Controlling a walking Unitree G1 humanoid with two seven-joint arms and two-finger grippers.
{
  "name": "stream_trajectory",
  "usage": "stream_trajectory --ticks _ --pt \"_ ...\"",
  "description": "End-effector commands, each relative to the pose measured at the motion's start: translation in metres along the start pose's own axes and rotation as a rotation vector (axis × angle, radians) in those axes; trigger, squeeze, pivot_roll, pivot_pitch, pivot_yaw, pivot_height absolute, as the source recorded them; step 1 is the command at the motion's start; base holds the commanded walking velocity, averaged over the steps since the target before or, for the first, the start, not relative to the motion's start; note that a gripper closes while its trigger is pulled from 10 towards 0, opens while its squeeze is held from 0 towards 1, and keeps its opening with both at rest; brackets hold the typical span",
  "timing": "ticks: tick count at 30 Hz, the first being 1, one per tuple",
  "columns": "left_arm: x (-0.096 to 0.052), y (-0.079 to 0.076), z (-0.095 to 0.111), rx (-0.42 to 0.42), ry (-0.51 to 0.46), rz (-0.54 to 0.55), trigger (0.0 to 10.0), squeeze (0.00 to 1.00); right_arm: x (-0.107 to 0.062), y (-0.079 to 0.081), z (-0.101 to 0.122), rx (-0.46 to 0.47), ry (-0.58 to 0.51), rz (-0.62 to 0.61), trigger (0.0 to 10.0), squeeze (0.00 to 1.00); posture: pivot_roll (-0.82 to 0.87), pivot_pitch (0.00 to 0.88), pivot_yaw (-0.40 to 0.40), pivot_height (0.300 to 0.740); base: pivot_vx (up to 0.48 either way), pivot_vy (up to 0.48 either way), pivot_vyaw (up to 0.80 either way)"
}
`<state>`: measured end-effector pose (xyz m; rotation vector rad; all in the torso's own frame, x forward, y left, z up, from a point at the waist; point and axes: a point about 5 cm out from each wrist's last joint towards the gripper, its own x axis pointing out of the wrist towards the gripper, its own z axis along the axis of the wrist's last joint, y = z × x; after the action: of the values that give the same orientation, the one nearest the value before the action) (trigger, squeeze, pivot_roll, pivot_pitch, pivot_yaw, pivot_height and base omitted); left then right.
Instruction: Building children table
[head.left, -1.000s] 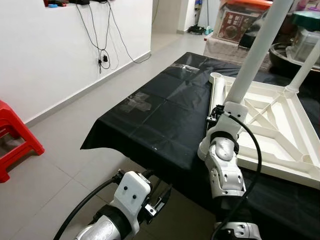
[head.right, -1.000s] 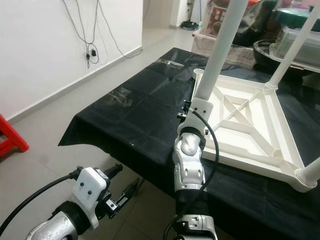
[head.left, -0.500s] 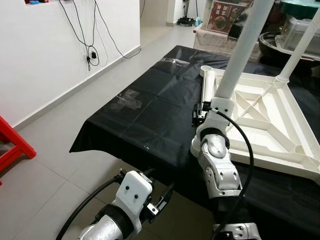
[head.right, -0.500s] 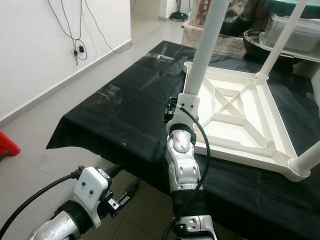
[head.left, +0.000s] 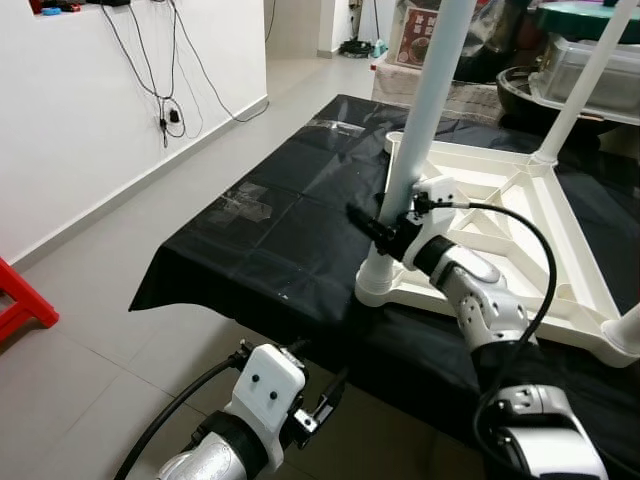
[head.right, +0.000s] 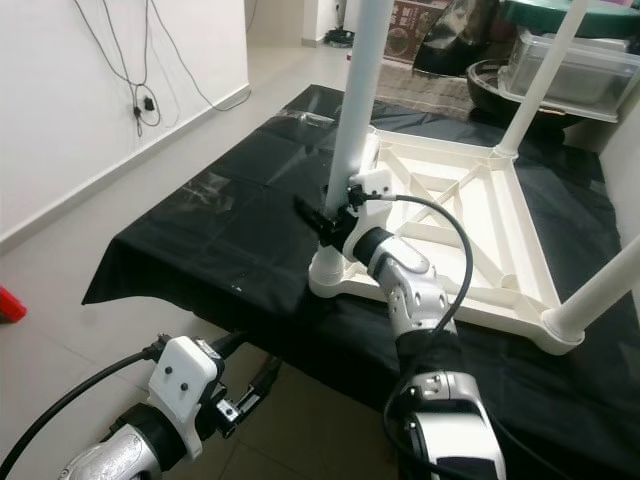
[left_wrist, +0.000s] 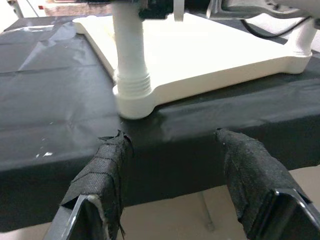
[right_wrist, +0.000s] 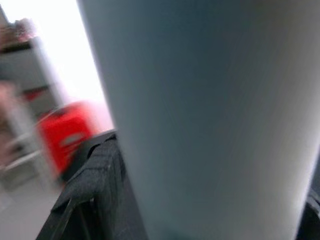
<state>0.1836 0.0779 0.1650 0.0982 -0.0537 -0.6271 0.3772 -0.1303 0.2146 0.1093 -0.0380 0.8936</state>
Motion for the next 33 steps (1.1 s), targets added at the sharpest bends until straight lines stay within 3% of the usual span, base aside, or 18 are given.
stream_trajectory --ticks 1,7,9,10,13,15,16,19,20,21,22,23,25,26,28,30,32,33 --pt "0.001 -0.003 0.0 0.004 0.003 -0.005 10.0 0.0 0.018 0.022 -0.012 0.056 0.074 0.247 10.0 0.0 0.16 0.09 -0.074 0.74 0.0 0.0 0.0" --pt "-0.001 -0.002 0.001 0.007 0.005 0.005 10.0 0.0 0.032 0.038 -0.01 0.049 0.118 0.457 10.0 0.0 0.18 0.099 -0.088 0.74 0.0 0.0 0.0" --pt "-0.002 -0.003 0.001 0.006 0.004 0.007 10.0 0.0 0.04 0.044 -0.008 0.057 0.104 0.494 9.3 0.0 0.18 0.101 -0.095 0.74 0.0 0.0 0.0" --pt "-0.002 -0.004 0.002 0.006 0.003 0.007 10.0 0.0 0.043 0.046 -0.008 0.052 0.1 0.494 0.0 0.0 0.18 0.103 -0.1 0.74 0.0 0.0 0.0" --pt "-0.001 -0.004 0.002 0.004 0.002 0.012 10.0 0.0 0.049 0.045 -0.008 0.021 0.069 0.401 0.0 0.0 0.18 0.103 -0.103 0.74 0.0 0.0 0.0" --pt "-0.001 -0.004 0.002 0.003 0.0 0.018 10.0 0.0 0.051 0.035 -0.009 -0.06 0.032 0.191 0.0 0.0 0.17 0.105 -0.102 0.74 0.0 0.0 0.0" --pt "-0.001 -0.003 0.001 0.002 0.002 0.022 10.0 0.0 0.046 0.017 -0.011 -0.051 0.031 -0.061 0.0 0.0 0.16 0.103 -0.096 0.74 0.0 0.0 0.0" --pt "-0.001 -0.003 0.0 0.002 0.003 0.023 10.0 0.0 0.042 0.01 -0.012 -0.061 0.03 -0.136 0.0 0.0 0.16 0.103 -0.096 0.74 0.0 0.0 0.0" --pt "0.0 -0.003 -0.001 0.002 0.005 0.021 10.0 0.0 0.029 -0.008 -0.014 -0.059 0.015 -0.373 0.0 0.0 0.15 0.099 -0.089 0.74 0.0 0.0 0.0" --pt "0.0 -0.003 -0.001 0.002 0.005 0.021 10.0 0.0 0.029 -0.008 -0.014 -0.059 0.015 -0.373 0.0 0.0 0.15 0.099 -0.089 0.74 0.0 0.0 0.0" --pt "0.001 -0.002 -0.002 0.0 0.004 0.02 10.0 0.0 0.016 -0.02 -0.016 -0.048 0.004 -0.577 0.0 0.0 0.13 0.093 -0.079 0.74 0.0 0.0 0.0" --pt "0.001 -0.002 -0.002 0.0 0.004 0.02 10.0 0.0 0.016 -0.02 -0.016 -0.048 0.004 -0.577 0.0 0.0 0.13 0.093 -0.079 0.74 0.0 0.0 0.0" --pt "0.003 0.0 -0.003 0.0 0.003 0.019 10.0 0.0 -0.021 -0.03 -0.022 -0.063 -0.027 -1.01 0.0 0.0 0.12 0.088 -0.072 0.74 0.0 0.0 0.0" --pt "0.004 -0.001 -0.004 0.003 0.004 0.017 10.0 0.0 -0.034 -0.02 -0.027 -0.038 -0.039 -1.153 0.0 0.0 0.12 0.085 -0.068 0.74 0.0 0.0 0.0" --pt "0.004 -0.001 -0.005 0.005 0.006 0.016 10.0 0.0 -0.042 -0.013 -0.031 -0.018 -0.049 -1.231 0.0 0.0 0.12 0.083 -0.068 0.74 0.0 0.0 0.0" --pt "0.005 -0.001 -0.006 0.006 0.007 0.017 10.0 0.0 -0.04 0.0 -0.035 0.021 -0.061 -1.261 0.0 0.0 0.13 0.081 -0.069 0.74 0.0 0.0 0.0" --pt "0.005 -0.001 -0.006 0.006 0.007 0.017 10.0 0.0 -0.04 0.0 -0.035 0.021 -0.061 -1.261 0.0 0.0 0.13 0.081 -0.069 0.74 0.0 0.0 0.0" --pt "0.005 0.0 -0.006 0.006 0.008 0.017 10.0 0.0 -0.021 0.021 -0.037 0.057 -0.093 -1.257 0.0 0.0 0.13 0.075 -0.068 0.74 0.0 0.0 0.0"
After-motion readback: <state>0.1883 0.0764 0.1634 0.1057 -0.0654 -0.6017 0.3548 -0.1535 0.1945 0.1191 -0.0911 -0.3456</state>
